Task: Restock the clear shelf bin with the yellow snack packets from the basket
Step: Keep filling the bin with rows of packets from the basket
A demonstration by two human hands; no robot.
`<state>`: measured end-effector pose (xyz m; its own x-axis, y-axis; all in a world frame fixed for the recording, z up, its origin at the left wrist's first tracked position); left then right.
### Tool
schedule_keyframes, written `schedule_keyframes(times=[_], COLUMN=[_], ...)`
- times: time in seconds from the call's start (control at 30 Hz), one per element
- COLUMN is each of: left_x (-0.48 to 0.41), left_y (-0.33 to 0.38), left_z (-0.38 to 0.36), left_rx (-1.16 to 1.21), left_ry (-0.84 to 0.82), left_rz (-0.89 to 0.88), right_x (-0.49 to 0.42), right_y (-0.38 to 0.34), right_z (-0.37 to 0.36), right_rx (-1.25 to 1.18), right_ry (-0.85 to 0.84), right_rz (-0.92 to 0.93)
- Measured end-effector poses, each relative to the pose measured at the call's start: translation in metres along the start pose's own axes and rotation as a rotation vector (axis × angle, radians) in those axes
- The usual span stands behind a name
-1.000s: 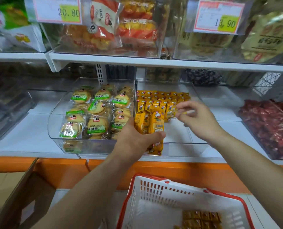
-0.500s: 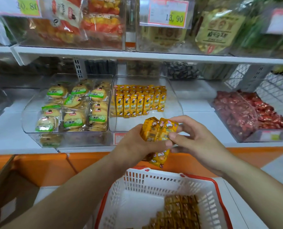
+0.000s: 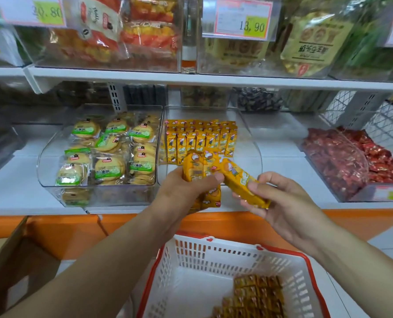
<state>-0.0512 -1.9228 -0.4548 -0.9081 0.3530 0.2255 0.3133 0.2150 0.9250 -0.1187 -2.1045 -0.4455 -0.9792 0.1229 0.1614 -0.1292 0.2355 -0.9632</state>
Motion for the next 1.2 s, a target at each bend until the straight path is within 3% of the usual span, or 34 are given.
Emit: schedule_keyframes(times=[0.13,0.27,0.5,0.7,0.87,1.03,1.2], left_x=[0.000,-0.003,-0.010,-0.013,-0.016,-0.023,-0.029], left_y=[-0.004,-0.001,0.020,0.024,0.019,0.015,0.012], left_z=[0.000,0.007,0.036,0.050,0.055,0.059,0.059], left_rx=[0.022,-0.036,-0.040,-0.048,-0.088,-0.081,-0.085], left_ry=[-0.016,-0.008,0.098,0.114,0.103,0.099,0.109], left_rz=[-0.016,-0.039,-0.110,-0.132,-0.145,-0.138,-0.123], right_x=[0.005,0.003,-0.062,-0.158,-0.219,-0.246,-0.261], right_y=[0.004,-0.011,-0.041,-0.055,-0.036,-0.015,0.004], right_z=[-0.022,-0.031,-0.007,-0.002,-0.006,-0.001,0.005], right_rx=[0.270,0.368,0.596,1.127,1.448,1.515,1.334], right_ry=[-0.035,-0.071,0.110,0.360,0.360,0.427,0.364], right_rz=[0.035,0.103,0.248,0.406,0.331,0.301,0.210])
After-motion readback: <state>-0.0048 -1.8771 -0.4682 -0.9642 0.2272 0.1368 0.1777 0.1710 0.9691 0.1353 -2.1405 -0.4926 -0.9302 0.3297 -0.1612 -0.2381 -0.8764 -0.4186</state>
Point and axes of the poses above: each hand's wrist, its own x-axis away from the middle knuckle, its own z-axis out of the back of the hand, y = z × x, the point moved 4 cm from there along -x, towards the middle knuckle, and after that the axes turned 9 degrees about x, right-handed, at the moved point
